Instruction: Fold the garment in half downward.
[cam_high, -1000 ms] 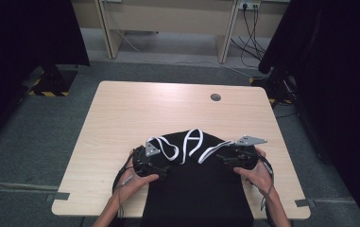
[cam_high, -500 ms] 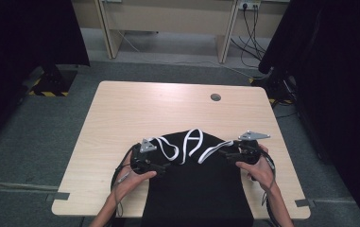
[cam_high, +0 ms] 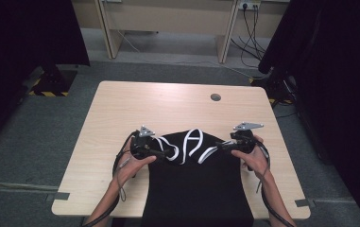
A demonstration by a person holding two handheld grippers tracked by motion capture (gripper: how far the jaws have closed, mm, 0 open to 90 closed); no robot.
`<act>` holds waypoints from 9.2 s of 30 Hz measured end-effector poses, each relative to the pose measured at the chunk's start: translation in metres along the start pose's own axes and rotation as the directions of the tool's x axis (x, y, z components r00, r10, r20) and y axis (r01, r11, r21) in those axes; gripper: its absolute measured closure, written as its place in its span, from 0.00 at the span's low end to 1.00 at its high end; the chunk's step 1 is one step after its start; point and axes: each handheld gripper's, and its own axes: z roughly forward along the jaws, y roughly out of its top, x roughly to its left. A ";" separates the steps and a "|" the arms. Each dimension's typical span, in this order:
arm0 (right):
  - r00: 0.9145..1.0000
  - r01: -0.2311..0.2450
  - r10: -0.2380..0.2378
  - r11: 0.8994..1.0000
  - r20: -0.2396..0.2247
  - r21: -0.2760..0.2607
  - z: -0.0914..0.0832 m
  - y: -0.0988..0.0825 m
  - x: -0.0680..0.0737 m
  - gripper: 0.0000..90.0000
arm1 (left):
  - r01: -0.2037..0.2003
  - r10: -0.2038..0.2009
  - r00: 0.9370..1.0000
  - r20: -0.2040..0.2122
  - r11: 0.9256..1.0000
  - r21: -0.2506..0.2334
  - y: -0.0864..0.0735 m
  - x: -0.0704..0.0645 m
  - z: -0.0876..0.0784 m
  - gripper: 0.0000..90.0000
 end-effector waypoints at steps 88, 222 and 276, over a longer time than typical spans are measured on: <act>0.952 0.288 -0.303 0.934 -0.037 -0.212 -0.042 0.023 0.052 0.93 | -0.282 0.280 0.959 -0.046 0.929 -0.240 0.030 -0.059 -0.037 0.87; 0.987 0.157 -0.154 0.986 -0.056 0.054 -0.078 -0.094 0.060 0.39 | -0.238 0.238 0.970 0.051 0.971 -0.005 -0.085 -0.084 -0.056 0.31; 0.998 0.069 -0.069 0.997 0.013 0.035 -0.069 -0.086 -0.001 0.27 | -0.220 0.218 0.972 0.085 0.975 0.020 -0.067 -0.097 -0.028 0.13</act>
